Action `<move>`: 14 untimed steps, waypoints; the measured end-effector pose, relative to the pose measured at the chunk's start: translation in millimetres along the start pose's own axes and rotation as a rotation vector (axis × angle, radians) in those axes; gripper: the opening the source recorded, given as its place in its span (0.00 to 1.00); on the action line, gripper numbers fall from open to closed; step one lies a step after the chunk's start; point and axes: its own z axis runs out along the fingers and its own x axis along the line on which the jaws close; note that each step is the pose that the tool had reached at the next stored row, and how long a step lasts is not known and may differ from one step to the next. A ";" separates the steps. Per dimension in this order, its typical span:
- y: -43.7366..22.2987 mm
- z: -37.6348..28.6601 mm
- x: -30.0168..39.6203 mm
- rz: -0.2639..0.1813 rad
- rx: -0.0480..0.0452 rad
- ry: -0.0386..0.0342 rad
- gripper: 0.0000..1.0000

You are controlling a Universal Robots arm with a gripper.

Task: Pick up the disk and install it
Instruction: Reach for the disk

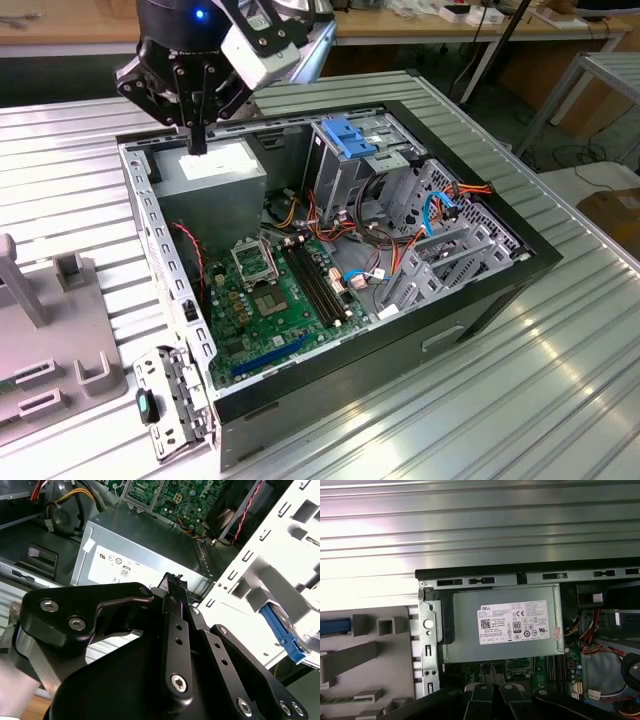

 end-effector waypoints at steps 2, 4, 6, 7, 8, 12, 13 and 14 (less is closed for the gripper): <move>-0.3 -0.1 4.0 0.000 0.0000 0.0000 0.11; -0.5 -0.2 6.3 0.000 0.0000 0.0000 0.11; -0.8 -0.3 10.9 0.000 0.0000 -0.0001 0.11; -0.9 -0.3 12.0 0.000 -0.0001 0.0000 0.11; -1.0 -0.3 12.9 0.000 -0.0001 -0.0001 0.11; -1.3 -0.5 17.9 0.000 0.0000 0.0000 0.11; -1.4 -0.5 18.7 0.000 -0.0001 -0.0001 0.11; -1.5 -0.5 19.5 0.000 -0.0001 -0.0001 0.11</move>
